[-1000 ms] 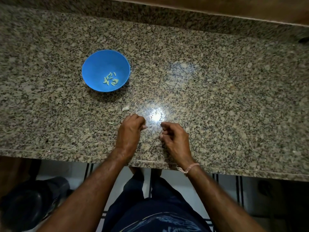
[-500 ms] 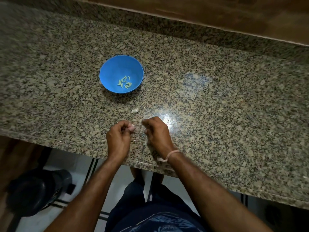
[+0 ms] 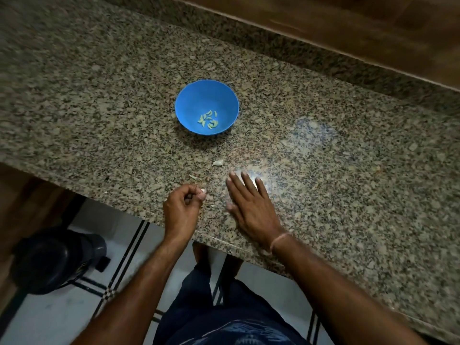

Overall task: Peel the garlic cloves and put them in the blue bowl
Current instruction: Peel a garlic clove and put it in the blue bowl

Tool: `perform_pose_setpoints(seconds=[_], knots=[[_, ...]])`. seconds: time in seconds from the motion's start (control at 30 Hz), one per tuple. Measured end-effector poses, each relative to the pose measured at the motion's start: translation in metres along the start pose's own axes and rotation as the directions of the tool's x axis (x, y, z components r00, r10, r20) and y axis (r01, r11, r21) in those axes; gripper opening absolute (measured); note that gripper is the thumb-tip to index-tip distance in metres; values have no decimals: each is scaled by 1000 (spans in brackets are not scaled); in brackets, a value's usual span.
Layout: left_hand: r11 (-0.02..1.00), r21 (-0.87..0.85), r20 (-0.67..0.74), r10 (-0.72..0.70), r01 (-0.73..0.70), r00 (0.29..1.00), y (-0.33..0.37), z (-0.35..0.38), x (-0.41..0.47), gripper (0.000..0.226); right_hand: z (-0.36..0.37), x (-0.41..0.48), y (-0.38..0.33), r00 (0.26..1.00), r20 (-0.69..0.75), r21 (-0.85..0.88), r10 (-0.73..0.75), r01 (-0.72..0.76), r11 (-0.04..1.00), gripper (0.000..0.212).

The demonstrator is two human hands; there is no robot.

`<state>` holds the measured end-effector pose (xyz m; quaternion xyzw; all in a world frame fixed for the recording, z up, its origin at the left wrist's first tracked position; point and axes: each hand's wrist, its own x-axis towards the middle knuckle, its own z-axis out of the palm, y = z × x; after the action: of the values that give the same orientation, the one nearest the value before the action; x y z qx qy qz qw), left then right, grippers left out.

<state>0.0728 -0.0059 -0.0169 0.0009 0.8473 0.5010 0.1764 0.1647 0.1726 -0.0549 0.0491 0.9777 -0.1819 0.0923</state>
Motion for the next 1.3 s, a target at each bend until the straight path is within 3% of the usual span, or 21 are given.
perform_pose_setpoints(seconds=[0.1, 0.2, 0.3, 0.43, 0.63, 0.77, 1.0, 1.17, 1.3], knots=[[1000, -9, 6, -9, 9, 1000, -2, 0, -1, 8, 1, -20, -12, 1000, 5, 56, -13, 13, 998, 62], [1000, -18, 7, -25, 26, 1000, -2, -1, -1, 7, -3, -27, -6, 982, -41, 131, 184, -178, 975, 64], [999, -19, 13, -26, 26, 1000, -2, -4, -1, 7, -1, -32, 1, 950, -35, 49, 309, -308, 950, 70], [1000, -14, 16, -23, 24, 1000, -1, -4, -4, 6, 9, -20, -21, 982, 15, -29, 190, -190, 981, 73], [999, -36, 14, -31, 31, 999, 0, -5, -5, 7, 8, -18, -30, 994, 4, 57, 110, -110, 992, 70], [998, -40, -19, -41, 40, 999, -4, -6, -7, 6, 16, -19, -33, 990, 92, -106, -106, 116, 988, 68], [998, -50, -33, -49, 48, 998, -9, -6, -9, 7, -2, -15, -11, 999, 17, -78, 43, -41, 996, 61], [997, -49, -28, -61, 59, 998, -11, -4, -12, 7, 1, -42, -4, 986, 111, -171, -128, 145, 974, 65], [997, -51, -26, -56, 54, 998, -7, -2, -14, 7, 0, -20, 0, 995, 71, -115, -67, 75, 991, 63]])
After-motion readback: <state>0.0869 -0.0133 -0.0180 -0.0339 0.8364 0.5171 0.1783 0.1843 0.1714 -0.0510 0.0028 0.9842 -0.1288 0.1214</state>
